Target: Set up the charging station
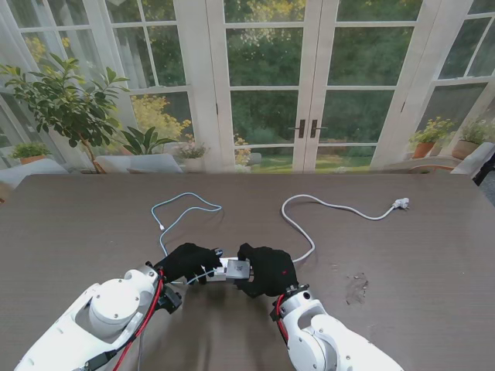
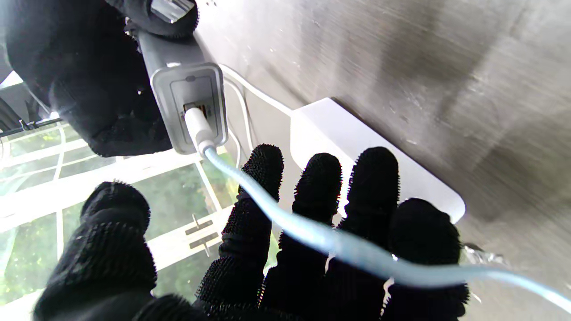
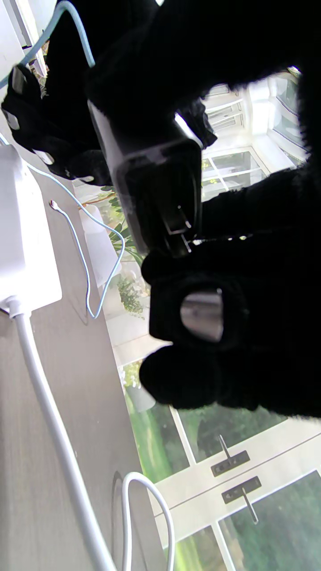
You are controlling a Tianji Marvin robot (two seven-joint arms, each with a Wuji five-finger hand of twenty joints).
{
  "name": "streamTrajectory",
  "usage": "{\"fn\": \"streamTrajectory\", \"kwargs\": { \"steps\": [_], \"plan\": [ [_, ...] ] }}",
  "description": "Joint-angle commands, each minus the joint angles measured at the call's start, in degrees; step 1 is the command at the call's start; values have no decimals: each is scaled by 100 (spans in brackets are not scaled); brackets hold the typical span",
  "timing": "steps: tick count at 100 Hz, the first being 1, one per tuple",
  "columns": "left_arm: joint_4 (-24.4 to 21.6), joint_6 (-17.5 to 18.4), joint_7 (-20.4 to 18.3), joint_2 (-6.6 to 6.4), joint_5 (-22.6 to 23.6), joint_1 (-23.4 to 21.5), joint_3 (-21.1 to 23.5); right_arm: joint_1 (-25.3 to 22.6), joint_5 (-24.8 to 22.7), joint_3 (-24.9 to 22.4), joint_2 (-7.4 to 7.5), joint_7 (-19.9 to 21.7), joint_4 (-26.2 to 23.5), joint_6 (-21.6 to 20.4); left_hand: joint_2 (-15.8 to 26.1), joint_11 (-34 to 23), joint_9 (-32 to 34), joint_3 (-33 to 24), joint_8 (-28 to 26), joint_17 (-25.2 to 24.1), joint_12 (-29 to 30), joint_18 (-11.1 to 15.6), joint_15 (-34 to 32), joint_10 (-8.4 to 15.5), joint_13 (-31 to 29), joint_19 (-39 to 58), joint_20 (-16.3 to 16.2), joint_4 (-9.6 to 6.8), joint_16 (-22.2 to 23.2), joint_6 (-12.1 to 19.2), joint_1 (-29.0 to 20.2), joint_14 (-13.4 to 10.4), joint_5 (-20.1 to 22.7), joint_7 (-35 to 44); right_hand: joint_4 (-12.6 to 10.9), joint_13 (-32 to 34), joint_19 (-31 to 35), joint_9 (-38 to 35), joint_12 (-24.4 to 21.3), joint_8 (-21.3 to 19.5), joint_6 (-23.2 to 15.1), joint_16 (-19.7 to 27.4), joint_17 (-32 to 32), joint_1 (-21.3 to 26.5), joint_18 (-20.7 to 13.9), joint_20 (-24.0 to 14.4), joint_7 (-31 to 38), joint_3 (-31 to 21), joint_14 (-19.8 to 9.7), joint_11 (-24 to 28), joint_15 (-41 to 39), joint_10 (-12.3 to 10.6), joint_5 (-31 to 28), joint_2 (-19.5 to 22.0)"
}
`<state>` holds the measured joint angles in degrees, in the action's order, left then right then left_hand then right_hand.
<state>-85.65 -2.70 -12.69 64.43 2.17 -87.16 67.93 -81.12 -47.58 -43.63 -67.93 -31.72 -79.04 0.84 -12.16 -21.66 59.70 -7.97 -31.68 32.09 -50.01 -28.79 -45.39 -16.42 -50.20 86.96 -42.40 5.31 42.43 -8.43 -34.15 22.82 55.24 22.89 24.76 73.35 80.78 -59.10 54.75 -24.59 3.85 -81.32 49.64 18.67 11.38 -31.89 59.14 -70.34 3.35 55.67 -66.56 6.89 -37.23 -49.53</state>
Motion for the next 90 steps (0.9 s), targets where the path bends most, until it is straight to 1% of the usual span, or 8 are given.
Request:
{"fn": "streamTrajectory", "kwargs": {
  "steps": [1, 17, 20, 27, 40, 63, 80, 90],
  "plan": [
    [-31, 68, -113, -32, -25, -3, 51, -33, 4, -3, -12, 88, -96, -26, 184, 108, -263, 198, -47, -630, 110, 209, 178, 29, 439, -327, -167, -205, 108, 200, -108, -21, -69, -28, -363, 203, 298, -383, 76, -258, -818, 4190, 60, 752, -103, 32, 2291, -939, -128, 318, -132, -586, -242, 700],
    [-8, 199, -138, -30, -124, 6, 110, -33, 12, -8, -12, 96, -97, -32, 16, 417, -568, 19, -32, -2134, 443, 604, 624, 51, 1385, -1413, -392, -189, 52, 239, -205, -44, -163, -98, -365, 204, 298, -384, 77, -258, -818, 4188, 60, 752, -103, 32, 2291, -942, -146, 317, -135, -590, -242, 703],
    [2, 243, -149, -35, -115, 8, 118, -33, 17, -9, -13, 99, -96, -31, -175, 410, -640, -596, -50, -2280, 569, 695, 740, 56, 1524, -1720, -620, -110, 32, 273, 71, -63, -154, -77, -364, 203, 298, -383, 76, -258, -818, 4188, 60, 752, -103, 32, 2291, -941, -153, 316, -135, -588, -242, 701],
    [-3, 295, -266, -63, -135, 10, 140, -32, 20, -13, -12, 104, -95, -33, -469, 487, -737, -1210, -144, -2745, 677, 808, 1071, 51, 1896, -2195, -444, -41, -139, 287, 250, -69, -59, 79, -365, 202, 298, -384, 77, -258, -818, 4189, 60, 752, -103, 32, 2291, -943, -127, 316, -133, -588, -242, 705],
    [-66, 394, -546, -157, 15, -2, 192, -35, 25, -23, -9, 121, -102, -32, -910, 516, -904, -1881, -234, -2915, 721, 907, 1199, 89, 2023, -2515, -544, 50, -146, 332, 470, -156, -104, 175, -365, 206, 298, -384, 77, -258, -818, 4188, 60, 753, -103, 32, 2291, -943, -146, 316, -136, -588, -242, 701],
    [-249, 210, -941, -262, 91, -50, 358, -32, 40, -18, -16, 105, -87, -41, -1117, 554, -1134, -1850, -341, -3099, 774, 932, 1442, 26, 2196, -2820, -529, 52, -236, 118, 502, -138, -246, 283, -365, 204, 300, -385, 78, -258, -818, 4185, 66, 758, -110, 31, 2291, -945, -143, 314, -141, -586, -242, 700],
    [-249, 218, -1236, -322, 9, -5, 378, -37, 43, -21, -15, 110, -86, -46, -1577, 233, -1027, -2933, -742, -3077, 428, 921, 1441, 121, 2095, -2934, -680, 113, -208, 200, 339, -180, -131, 930, -362, 203, 296, -388, 79, -258, -818, 4184, 68, 755, -107, 30, 2291, -945, -131, 314, -145, -586, -242, 699],
    [-235, 251, -1326, -346, 36, 25, 361, -37, 45, -20, -16, 106, -85, -52, -1858, 110, -990, -3063, -814, -3053, 260, 889, 1419, 169, 2045, -2930, -744, 495, -198, 303, -135, -194, -180, 1190, -362, 206, 295, -389, 80, -258, -818, 4184, 71, 756, -114, 30, 2291, -951, -164, 315, -145, -586, -242, 695]
  ]
}}
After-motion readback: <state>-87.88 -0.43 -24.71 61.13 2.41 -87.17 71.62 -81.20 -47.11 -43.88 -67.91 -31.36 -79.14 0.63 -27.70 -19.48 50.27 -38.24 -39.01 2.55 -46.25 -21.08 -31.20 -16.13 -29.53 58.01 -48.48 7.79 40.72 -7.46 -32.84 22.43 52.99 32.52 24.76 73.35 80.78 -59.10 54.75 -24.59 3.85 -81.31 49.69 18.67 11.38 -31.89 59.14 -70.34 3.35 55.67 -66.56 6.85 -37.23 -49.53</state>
